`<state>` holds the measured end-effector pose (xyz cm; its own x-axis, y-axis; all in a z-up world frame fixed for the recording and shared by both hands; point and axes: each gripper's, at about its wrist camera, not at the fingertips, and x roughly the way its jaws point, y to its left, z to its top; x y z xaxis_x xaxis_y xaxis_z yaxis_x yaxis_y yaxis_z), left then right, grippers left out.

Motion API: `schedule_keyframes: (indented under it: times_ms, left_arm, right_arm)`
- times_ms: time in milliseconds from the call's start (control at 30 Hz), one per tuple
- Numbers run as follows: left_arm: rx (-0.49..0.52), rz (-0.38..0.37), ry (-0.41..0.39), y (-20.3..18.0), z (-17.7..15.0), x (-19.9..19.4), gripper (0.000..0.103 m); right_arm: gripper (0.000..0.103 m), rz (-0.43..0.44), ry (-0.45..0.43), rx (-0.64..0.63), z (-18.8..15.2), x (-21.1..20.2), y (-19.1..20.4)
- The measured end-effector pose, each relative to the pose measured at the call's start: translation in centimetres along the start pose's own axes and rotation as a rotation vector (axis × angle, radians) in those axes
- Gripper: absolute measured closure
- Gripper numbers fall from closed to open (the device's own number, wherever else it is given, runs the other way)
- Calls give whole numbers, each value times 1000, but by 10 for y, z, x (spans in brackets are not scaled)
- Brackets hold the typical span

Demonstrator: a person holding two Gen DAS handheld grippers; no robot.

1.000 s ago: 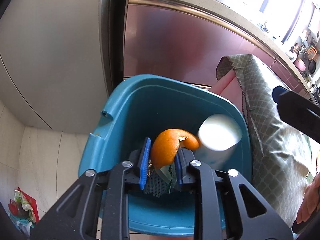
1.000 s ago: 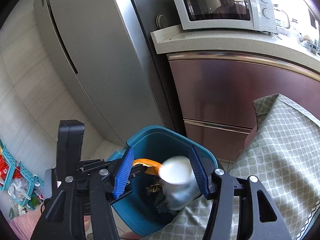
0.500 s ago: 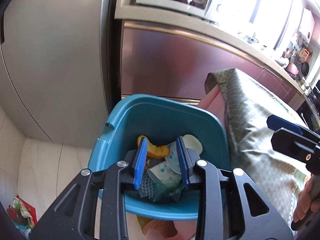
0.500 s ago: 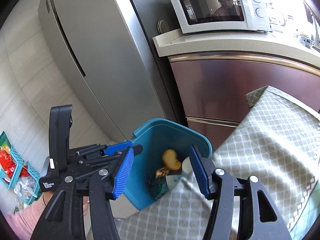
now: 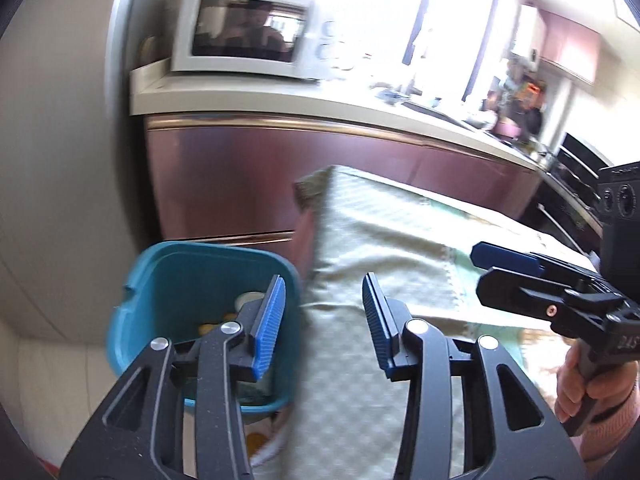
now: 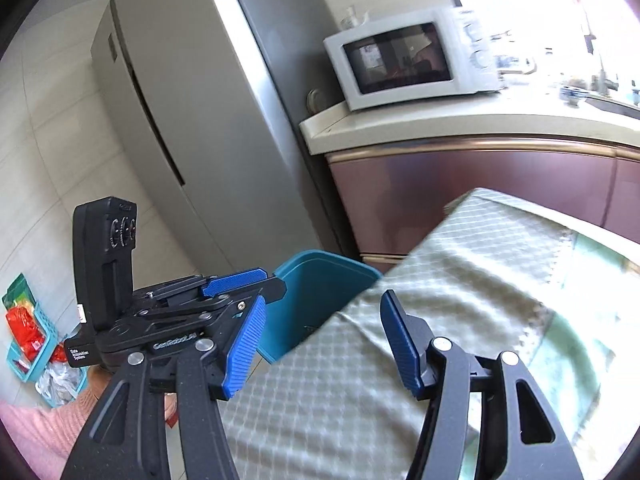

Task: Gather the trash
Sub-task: 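Move both tools back over the table toward the remaining trash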

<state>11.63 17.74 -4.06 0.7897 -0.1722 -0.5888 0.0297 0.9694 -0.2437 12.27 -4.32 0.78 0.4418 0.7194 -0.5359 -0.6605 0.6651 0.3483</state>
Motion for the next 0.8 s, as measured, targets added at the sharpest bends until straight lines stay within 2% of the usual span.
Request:
schedule_keyframes:
  times_ms: [233,433,800]
  left_arm:
    - [93,-160,41,-84,-9,14,61]
    - [165,-278,101,-159,-25,31,61]
    - [315,-429,233,-274,-61,73,61]
  right_arm:
    - [45,-125,-96,73,-26,-71,-36]
    - [45,-252,-135,160,-54,-130,-78]
    - [45,-531,-226,334,-105,-230,-165]
